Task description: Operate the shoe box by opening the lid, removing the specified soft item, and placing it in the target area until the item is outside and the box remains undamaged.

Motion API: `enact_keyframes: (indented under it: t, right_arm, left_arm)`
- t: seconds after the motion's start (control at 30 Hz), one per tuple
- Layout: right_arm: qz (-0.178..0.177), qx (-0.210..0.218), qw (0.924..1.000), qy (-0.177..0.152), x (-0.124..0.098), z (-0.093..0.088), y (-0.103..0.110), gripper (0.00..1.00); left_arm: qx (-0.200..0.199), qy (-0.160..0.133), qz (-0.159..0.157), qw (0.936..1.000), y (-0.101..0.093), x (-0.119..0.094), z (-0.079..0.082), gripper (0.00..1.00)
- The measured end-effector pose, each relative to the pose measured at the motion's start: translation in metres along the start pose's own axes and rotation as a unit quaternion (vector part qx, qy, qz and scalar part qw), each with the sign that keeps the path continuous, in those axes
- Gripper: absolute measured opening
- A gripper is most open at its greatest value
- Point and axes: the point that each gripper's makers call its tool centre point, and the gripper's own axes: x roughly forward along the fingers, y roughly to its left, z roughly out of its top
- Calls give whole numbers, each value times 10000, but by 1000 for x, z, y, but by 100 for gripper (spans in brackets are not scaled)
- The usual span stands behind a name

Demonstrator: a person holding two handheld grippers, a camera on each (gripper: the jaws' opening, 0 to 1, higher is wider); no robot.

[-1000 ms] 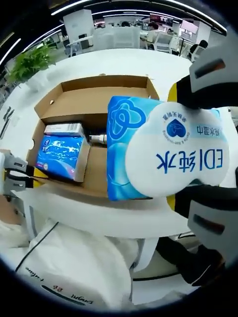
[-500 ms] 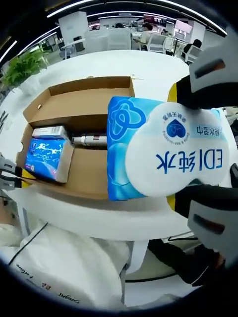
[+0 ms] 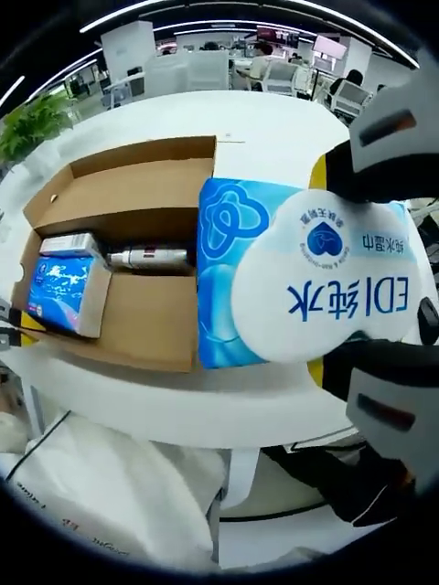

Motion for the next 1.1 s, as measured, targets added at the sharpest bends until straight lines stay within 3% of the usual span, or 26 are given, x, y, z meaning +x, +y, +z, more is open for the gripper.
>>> enact_keyframes:
  t: [0.2, 0.37, 0.63, 0.7, 0.83, 0.93, 1.03, 1.1]
  right_arm:
    - [169, -18, 9998, 37, 14, -6, 7, 58]
    - [-11, -117, 9999, 64, 17, -12, -3, 58]
    - [207, -336, 9992, 53, 33, -8, 5, 58]
    - [123, -400, 9991, 12, 35, -7, 3, 58]
    - [172, -179, 9996, 107, 37, -10, 6, 58]
    - [222, -272, 9993, 161, 40, -12, 10, 58]
    - [247, -226, 9993, 164, 43, -13, 11, 58]
    - [243, -250, 9993, 160, 45, -12, 10, 58]
  left_arm:
    - [-44, 97, 19, 9999, 0, 1, -1, 2]
    - [-52, 59, 3, 10000, 1, 0, -1, 2]
    - [-76, 149, -36, 9999, -1, 1, 0, 2]
    - [-71, 195, -25, 9998, -1, 2, -1, 2]
    - [-53, 149, -35, 9999, -1, 1, -1, 2]
    - [-32, 139, -35, 9999, -1, 1, -1, 2]
    - [45, 180, 99, 9998, -2, 1, -2, 2]
    - [197, 42, 188, 9996, -2, 0, -1, 3]
